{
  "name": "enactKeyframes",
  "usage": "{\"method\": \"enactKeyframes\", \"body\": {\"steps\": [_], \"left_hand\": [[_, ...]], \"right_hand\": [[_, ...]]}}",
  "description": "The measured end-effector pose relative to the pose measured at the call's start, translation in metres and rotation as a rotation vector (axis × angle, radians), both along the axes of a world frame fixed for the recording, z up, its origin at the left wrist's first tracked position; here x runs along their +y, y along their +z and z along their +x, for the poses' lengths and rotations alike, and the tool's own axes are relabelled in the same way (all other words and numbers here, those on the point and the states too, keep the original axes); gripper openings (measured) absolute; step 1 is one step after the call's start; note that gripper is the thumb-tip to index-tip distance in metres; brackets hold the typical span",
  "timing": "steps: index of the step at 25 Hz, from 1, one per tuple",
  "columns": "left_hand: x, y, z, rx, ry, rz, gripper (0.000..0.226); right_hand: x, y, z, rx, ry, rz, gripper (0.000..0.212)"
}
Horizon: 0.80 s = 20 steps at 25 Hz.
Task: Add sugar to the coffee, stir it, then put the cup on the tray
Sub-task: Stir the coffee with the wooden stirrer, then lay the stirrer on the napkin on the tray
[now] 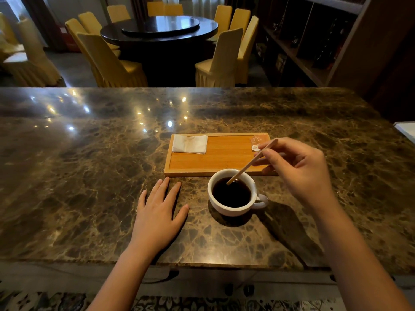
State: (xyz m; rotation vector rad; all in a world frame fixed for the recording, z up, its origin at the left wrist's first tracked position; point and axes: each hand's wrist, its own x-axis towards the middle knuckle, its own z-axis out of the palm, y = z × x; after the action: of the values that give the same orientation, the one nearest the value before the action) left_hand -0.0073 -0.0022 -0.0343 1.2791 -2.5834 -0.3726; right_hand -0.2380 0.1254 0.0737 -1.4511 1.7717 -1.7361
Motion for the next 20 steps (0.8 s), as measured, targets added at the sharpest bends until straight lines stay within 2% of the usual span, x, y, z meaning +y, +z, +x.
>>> {"method": "enactKeyframes", "body": {"steps": [6,9,15,17,20], "left_hand": [[0.001,0.0,0.0,0.01,0.015,-0.01,0.061],[0.002,0.0,-0.001,0.014,0.02,-0.017,0.061],[0.003,-0.001,0.0,-0.012,0.026,-0.027,0.062],[0.003,-0.001,0.001,-0.016,0.026,-0.022,0.063],[0.003,0.0,0.0,-0.028,0.031,-0.027,0.062]], "right_hand": [[-0.043,0.014,-0.005,0.204,0.052,-0.107,0.015],[-0.082,0.008,-0.011,0.521,0.109,-0.172,0.016],[-0.141,-0.02,-0.01,1.103,0.357,-0.302,0.017],[-0.151,-0.028,-0.009,1.249,0.424,-0.332,0.017],[-0.161,-0.036,-0.01,1.365,0.523,-0.354,0.021]]}}
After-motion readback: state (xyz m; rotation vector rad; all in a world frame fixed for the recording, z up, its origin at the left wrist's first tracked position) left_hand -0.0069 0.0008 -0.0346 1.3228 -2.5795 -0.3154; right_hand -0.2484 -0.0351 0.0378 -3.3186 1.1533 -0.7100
